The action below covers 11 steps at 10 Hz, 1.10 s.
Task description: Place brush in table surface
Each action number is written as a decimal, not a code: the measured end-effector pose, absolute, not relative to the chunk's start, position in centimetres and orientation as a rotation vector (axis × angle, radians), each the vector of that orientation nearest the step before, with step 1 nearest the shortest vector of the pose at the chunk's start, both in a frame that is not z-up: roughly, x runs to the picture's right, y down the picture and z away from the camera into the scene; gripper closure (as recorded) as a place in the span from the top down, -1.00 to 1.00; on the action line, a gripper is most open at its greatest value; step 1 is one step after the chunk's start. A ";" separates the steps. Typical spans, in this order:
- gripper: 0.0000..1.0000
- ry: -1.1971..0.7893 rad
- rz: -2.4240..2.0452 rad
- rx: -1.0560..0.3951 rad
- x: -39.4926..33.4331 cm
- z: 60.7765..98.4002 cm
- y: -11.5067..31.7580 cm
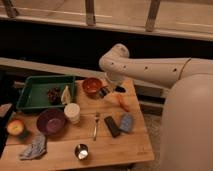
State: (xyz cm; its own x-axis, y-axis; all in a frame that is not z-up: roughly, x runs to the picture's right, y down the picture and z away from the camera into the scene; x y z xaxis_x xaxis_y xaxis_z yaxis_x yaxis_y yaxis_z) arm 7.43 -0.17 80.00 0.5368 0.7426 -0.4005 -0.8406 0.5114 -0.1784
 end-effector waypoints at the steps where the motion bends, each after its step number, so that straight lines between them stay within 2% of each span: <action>1: -1.00 0.294 0.975 -0.396 7.2 81.0 0.7; 3: -1.00 0.296 0.986 -0.451 6.9 82.9 2.6; 9: -0.99 0.228 1.001 -0.583 3.6 85.7 4.7; 10: -0.91 0.218 1.004 -0.607 3.3 86.0 5.1; 11: -0.71 0.207 1.001 -0.633 2.9 86.3 5.6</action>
